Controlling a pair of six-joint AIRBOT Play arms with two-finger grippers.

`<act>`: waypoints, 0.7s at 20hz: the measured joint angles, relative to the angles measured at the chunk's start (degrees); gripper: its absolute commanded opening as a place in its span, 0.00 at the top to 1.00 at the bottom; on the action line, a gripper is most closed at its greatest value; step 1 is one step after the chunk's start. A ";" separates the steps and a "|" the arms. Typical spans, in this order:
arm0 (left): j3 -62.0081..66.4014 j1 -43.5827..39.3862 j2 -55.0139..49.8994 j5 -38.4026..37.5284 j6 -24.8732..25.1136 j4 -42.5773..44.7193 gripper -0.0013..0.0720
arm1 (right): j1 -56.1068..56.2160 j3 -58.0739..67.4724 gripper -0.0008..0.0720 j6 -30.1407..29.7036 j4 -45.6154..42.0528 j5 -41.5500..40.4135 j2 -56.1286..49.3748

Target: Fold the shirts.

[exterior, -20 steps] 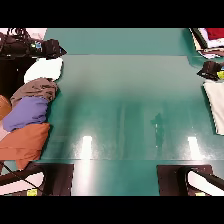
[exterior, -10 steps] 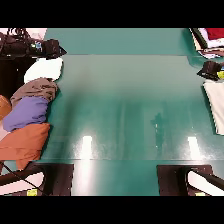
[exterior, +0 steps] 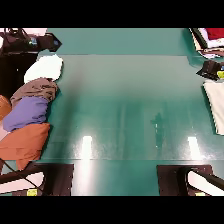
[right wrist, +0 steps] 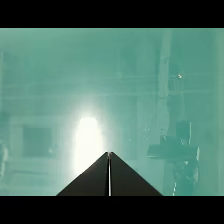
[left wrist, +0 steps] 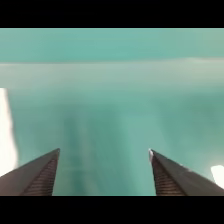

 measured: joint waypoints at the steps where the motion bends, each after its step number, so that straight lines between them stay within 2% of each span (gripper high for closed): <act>1: 0.00 1.07 -1.73 1.38 -1.01 2.01 0.08 | 0.07 0.00 0.97 -0.02 0.02 0.00 0.00; 6: 0.94 6.56 -14.34 4.74 -3.39 6.67 0.08 | 0.39 0.00 0.97 -0.02 0.04 0.07 0.00; 11: 4.20 8.41 -24.70 5.60 -3.93 8.04 0.08 | 0.48 0.00 0.97 -0.02 0.07 0.76 0.00; 12: 4.59 8.59 -25.68 5.75 -3.93 8.13 0.22 | 0.48 0.00 0.97 -0.02 0.04 0.96 0.00; 13: 5.01 8.70 -26.43 5.75 -3.93 8.26 0.60 | 0.48 0.00 0.97 0.00 0.04 1.18 0.00; 14: 5.66 8.76 -27.02 5.44 -3.91 8.68 0.86 | 0.48 0.00 0.97 -0.02 0.07 1.31 0.00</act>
